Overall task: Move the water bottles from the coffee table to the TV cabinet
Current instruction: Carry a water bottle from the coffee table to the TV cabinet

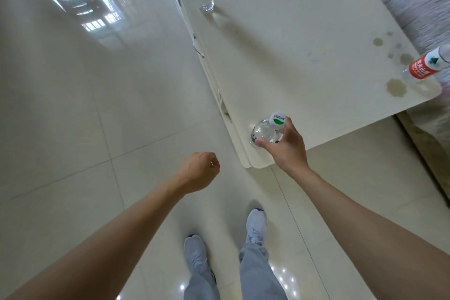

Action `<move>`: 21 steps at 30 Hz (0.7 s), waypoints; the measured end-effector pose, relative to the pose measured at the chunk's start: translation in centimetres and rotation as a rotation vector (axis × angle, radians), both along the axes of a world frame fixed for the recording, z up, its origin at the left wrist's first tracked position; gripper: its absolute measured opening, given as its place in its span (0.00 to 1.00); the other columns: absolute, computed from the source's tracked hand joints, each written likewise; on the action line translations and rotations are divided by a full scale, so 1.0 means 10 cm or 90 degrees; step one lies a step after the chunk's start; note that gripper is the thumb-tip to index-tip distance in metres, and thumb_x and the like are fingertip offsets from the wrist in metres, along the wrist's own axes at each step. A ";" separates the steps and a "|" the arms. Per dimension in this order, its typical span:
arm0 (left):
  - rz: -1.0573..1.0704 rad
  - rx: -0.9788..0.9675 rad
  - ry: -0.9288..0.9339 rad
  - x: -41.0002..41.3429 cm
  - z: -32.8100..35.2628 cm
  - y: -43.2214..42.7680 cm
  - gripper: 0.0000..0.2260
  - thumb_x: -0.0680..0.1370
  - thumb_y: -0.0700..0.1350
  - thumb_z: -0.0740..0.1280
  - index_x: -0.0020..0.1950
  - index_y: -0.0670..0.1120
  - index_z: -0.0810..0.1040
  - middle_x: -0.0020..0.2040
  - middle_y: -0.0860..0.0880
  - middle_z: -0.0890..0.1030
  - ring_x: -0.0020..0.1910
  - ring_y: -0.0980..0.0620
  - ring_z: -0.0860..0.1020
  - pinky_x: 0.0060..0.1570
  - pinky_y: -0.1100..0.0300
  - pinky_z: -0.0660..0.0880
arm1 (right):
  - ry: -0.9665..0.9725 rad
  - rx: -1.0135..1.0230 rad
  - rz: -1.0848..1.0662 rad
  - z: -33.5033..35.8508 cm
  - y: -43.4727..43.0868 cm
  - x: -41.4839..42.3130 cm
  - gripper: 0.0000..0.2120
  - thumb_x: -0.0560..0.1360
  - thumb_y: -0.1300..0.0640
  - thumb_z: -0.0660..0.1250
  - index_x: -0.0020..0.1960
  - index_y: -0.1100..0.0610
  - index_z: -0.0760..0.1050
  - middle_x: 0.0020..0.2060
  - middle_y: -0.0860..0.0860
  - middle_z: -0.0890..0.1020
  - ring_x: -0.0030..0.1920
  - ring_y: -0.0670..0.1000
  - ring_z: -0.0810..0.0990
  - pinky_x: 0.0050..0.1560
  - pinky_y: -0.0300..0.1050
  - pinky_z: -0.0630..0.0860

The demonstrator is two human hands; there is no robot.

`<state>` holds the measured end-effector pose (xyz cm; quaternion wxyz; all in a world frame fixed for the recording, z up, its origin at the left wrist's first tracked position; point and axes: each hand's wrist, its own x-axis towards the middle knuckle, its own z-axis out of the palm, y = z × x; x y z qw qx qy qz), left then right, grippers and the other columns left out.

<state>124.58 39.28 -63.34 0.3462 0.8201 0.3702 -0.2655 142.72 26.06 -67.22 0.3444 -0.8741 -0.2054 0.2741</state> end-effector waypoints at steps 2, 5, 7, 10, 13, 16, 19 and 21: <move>0.048 -0.015 -0.030 0.00 0.09 0.07 0.09 0.79 0.42 0.62 0.54 0.44 0.81 0.52 0.45 0.83 0.50 0.45 0.81 0.53 0.52 0.78 | -0.012 0.005 -0.010 0.15 -0.02 0.00 0.32 0.64 0.47 0.79 0.63 0.51 0.70 0.56 0.46 0.79 0.55 0.50 0.79 0.54 0.46 0.76; 0.212 -0.088 -0.150 0.02 0.35 0.15 0.09 0.80 0.45 0.64 0.56 0.43 0.81 0.52 0.44 0.83 0.51 0.45 0.82 0.53 0.49 0.80 | -0.017 0.043 -0.009 0.58 -0.01 0.03 0.30 0.63 0.44 0.78 0.61 0.48 0.70 0.54 0.43 0.79 0.53 0.48 0.78 0.52 0.44 0.76; 0.357 -0.198 -0.247 0.08 0.62 0.15 0.12 0.82 0.48 0.63 0.59 0.44 0.80 0.56 0.45 0.82 0.54 0.47 0.81 0.55 0.50 0.79 | -0.024 0.073 0.005 0.97 0.00 0.05 0.30 0.62 0.43 0.78 0.60 0.47 0.70 0.54 0.43 0.79 0.53 0.46 0.78 0.53 0.47 0.78; 0.500 -0.315 -0.378 0.22 1.08 0.08 0.13 0.83 0.50 0.58 0.59 0.47 0.79 0.61 0.48 0.80 0.61 0.49 0.78 0.61 0.50 0.75 | -0.051 0.114 0.044 1.62 0.04 0.07 0.30 0.63 0.42 0.78 0.60 0.49 0.72 0.53 0.43 0.80 0.52 0.45 0.79 0.52 0.50 0.79; 0.547 -0.353 -0.443 0.31 1.51 -0.03 0.18 0.84 0.53 0.55 0.63 0.46 0.78 0.64 0.48 0.79 0.63 0.50 0.76 0.63 0.49 0.74 | -0.072 0.145 0.086 2.22 0.10 0.03 0.31 0.64 0.42 0.78 0.62 0.51 0.72 0.54 0.45 0.81 0.52 0.46 0.80 0.51 0.50 0.80; 0.568 -0.367 -0.490 0.34 1.87 -0.11 0.20 0.83 0.54 0.55 0.66 0.44 0.77 0.66 0.48 0.78 0.64 0.50 0.75 0.62 0.48 0.75 | -0.081 0.183 0.094 2.71 0.18 -0.02 0.30 0.64 0.41 0.77 0.61 0.52 0.71 0.54 0.45 0.80 0.52 0.46 0.80 0.50 0.49 0.80; 0.593 -0.356 -0.535 0.32 2.21 -0.14 0.21 0.83 0.54 0.56 0.67 0.42 0.77 0.64 0.48 0.78 0.64 0.50 0.75 0.58 0.48 0.78 | -0.101 0.207 0.115 3.12 0.25 -0.09 0.29 0.65 0.42 0.77 0.59 0.52 0.71 0.53 0.44 0.80 0.51 0.46 0.80 0.49 0.49 0.81; 0.612 -0.339 -0.556 0.26 2.44 -0.14 0.21 0.83 0.54 0.56 0.67 0.42 0.77 0.65 0.46 0.78 0.64 0.49 0.75 0.56 0.50 0.78 | -0.119 0.216 0.139 3.37 0.32 -0.16 0.29 0.64 0.41 0.77 0.58 0.51 0.71 0.52 0.43 0.80 0.49 0.46 0.80 0.48 0.49 0.81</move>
